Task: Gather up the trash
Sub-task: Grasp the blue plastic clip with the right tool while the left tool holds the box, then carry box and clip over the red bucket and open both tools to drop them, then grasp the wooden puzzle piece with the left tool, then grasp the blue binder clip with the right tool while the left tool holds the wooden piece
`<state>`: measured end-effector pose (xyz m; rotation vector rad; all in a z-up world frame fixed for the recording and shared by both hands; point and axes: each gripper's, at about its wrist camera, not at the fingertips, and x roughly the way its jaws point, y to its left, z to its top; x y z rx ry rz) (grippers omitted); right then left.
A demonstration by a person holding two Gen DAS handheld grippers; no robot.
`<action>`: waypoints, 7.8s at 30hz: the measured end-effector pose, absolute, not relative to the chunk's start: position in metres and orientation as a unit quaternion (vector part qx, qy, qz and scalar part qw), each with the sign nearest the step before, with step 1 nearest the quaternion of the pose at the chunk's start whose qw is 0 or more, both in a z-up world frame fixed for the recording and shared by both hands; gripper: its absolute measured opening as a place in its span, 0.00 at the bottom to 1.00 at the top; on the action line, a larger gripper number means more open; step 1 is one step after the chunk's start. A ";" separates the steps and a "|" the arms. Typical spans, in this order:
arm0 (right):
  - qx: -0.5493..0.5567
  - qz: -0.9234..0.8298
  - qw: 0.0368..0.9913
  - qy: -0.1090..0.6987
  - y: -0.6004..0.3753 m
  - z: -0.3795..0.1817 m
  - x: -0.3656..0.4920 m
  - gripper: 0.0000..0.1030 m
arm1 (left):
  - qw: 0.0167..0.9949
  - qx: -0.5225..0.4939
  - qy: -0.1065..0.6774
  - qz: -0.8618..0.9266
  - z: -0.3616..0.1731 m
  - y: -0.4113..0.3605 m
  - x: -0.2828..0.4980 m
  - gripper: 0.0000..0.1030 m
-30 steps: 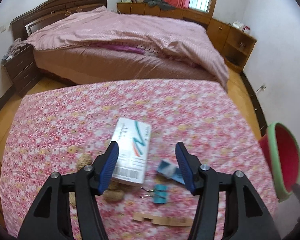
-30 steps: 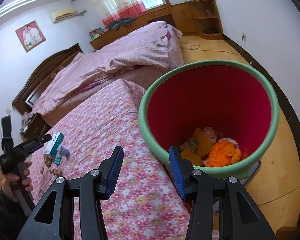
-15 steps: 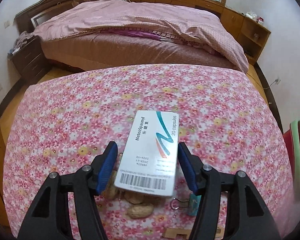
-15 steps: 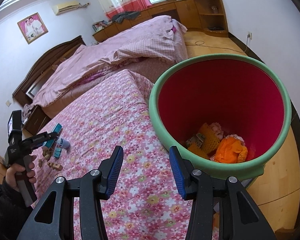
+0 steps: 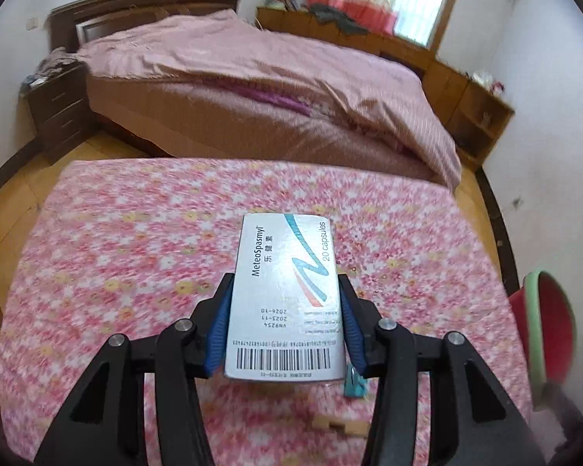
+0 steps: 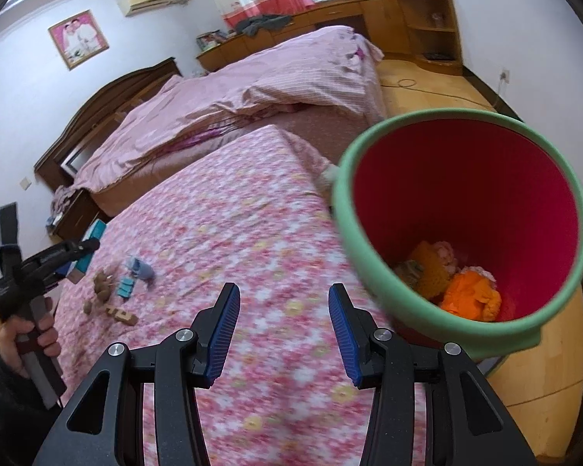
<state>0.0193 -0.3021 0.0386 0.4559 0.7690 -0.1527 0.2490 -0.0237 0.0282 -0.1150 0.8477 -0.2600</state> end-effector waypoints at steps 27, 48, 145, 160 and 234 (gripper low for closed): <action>0.185 0.034 0.888 0.420 -0.182 0.014 0.141 0.47 | 0.914 -0.145 0.377 -0.031 -0.003 0.068 0.194 0.49; 0.192 0.004 0.895 0.402 -0.176 -0.003 0.152 0.12 | 0.908 -0.168 0.382 -0.043 -0.006 0.073 0.195 0.49; 0.318 -0.165 0.896 0.261 -0.456 0.045 -0.074 0.37 | 0.844 0.005 0.431 -0.318 0.042 -0.273 0.095 0.59; 0.309 -0.145 0.903 0.262 -0.417 0.063 -0.084 0.41 | 0.872 -0.034 0.430 -0.233 0.034 -0.191 0.121 0.59; 0.198 0.052 0.889 0.409 -0.192 0.043 0.064 0.41 | 0.904 -0.115 0.411 -0.030 0.012 0.074 0.154 0.09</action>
